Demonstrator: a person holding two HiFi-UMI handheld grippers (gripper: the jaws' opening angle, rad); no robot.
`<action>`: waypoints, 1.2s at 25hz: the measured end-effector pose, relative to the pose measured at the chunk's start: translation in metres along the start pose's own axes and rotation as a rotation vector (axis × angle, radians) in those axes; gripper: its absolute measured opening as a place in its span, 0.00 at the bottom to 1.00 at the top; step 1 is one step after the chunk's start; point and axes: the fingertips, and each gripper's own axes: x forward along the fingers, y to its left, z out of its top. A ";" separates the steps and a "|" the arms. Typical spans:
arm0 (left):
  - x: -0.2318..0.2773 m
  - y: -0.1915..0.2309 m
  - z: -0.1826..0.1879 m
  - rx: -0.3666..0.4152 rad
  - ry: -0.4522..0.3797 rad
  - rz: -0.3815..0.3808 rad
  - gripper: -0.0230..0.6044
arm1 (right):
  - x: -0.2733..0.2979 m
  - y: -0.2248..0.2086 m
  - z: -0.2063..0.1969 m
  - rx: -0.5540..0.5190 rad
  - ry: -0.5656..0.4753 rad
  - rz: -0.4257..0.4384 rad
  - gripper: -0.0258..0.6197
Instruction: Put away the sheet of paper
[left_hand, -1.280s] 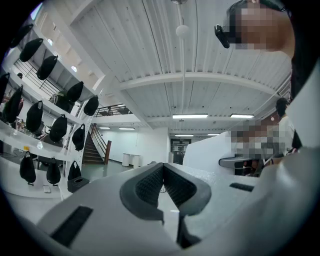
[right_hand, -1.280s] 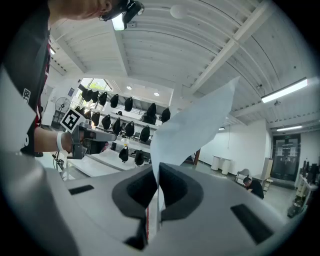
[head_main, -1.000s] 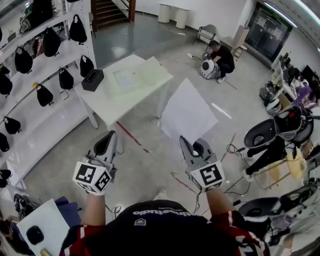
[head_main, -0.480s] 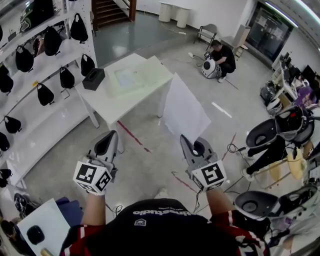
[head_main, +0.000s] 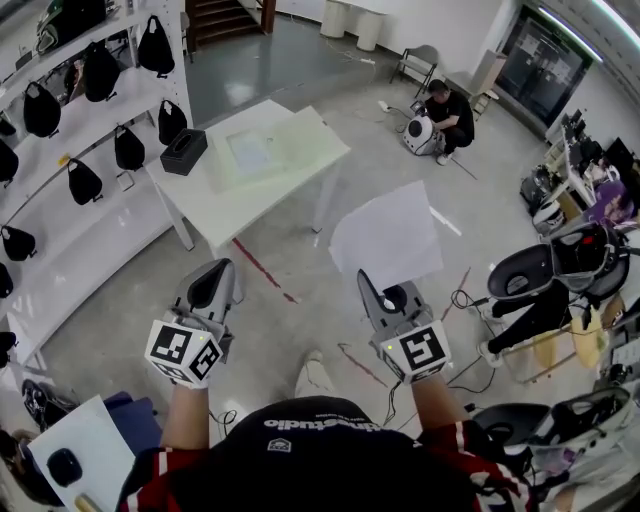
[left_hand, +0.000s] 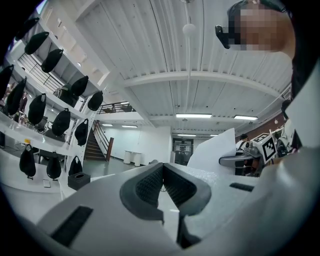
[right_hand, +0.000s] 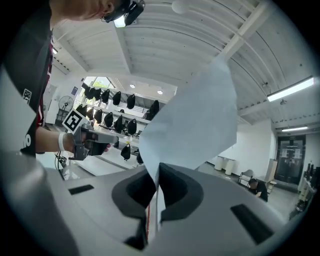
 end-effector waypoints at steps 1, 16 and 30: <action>0.005 0.003 -0.001 0.000 0.001 0.004 0.04 | 0.006 -0.004 -0.001 -0.001 -0.001 0.006 0.04; 0.137 0.039 -0.003 0.030 0.006 0.085 0.04 | 0.103 -0.103 -0.027 0.009 -0.038 0.142 0.04; 0.197 0.040 -0.012 0.046 0.034 0.187 0.04 | 0.148 -0.164 -0.052 0.059 -0.069 0.262 0.04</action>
